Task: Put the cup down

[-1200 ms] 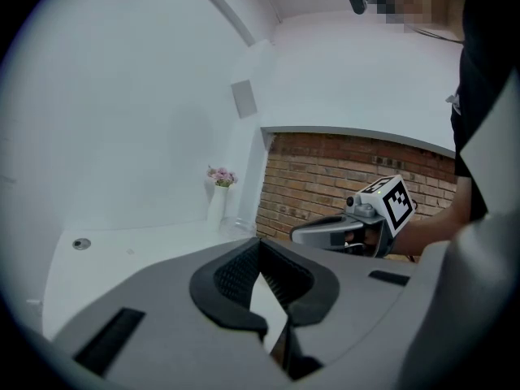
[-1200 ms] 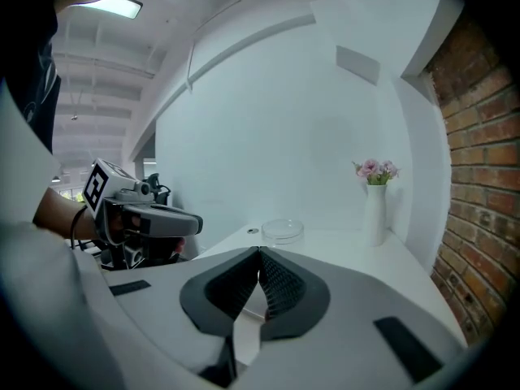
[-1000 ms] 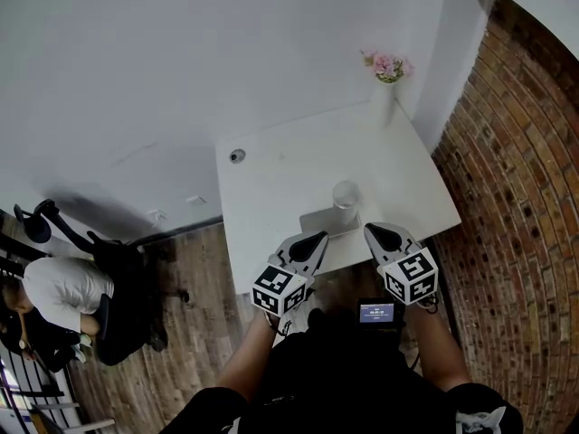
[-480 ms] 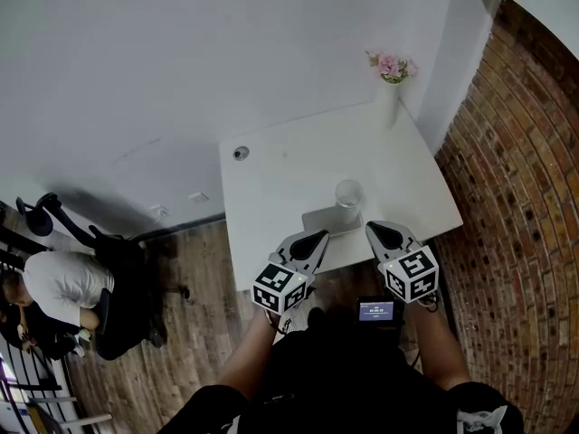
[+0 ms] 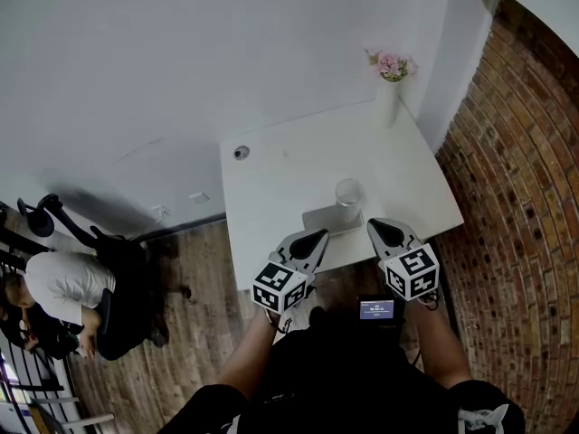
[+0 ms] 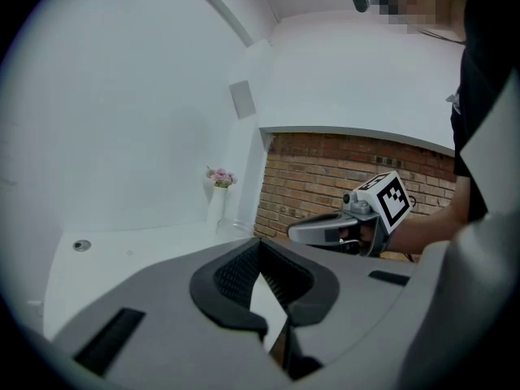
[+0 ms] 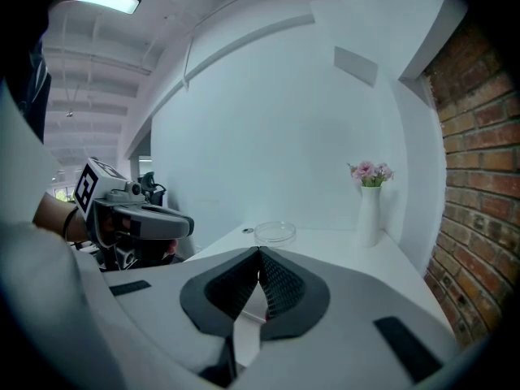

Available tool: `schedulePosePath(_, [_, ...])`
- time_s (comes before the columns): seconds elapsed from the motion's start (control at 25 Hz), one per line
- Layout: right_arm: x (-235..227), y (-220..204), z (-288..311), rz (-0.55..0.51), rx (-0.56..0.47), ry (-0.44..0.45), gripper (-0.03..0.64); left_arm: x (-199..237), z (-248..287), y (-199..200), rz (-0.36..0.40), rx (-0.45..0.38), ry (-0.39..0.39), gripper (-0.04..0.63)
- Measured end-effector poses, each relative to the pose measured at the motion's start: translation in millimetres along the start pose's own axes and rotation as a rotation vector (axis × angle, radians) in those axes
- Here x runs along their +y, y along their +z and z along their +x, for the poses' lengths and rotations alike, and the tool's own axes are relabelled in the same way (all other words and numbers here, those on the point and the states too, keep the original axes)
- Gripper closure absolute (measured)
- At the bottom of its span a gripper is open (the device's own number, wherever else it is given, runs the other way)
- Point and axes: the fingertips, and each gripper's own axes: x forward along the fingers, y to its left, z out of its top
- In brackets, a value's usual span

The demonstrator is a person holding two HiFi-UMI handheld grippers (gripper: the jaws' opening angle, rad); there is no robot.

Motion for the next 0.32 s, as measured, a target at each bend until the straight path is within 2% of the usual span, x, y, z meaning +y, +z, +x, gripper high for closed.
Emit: schedulePosePath(0.32, [-1.1, -0.3, 2.9, 0.004, -0.003, -0.002, 0.603, 4.0, 0.0, -0.5, -0.004, 0.003, 0.005, 0.586])
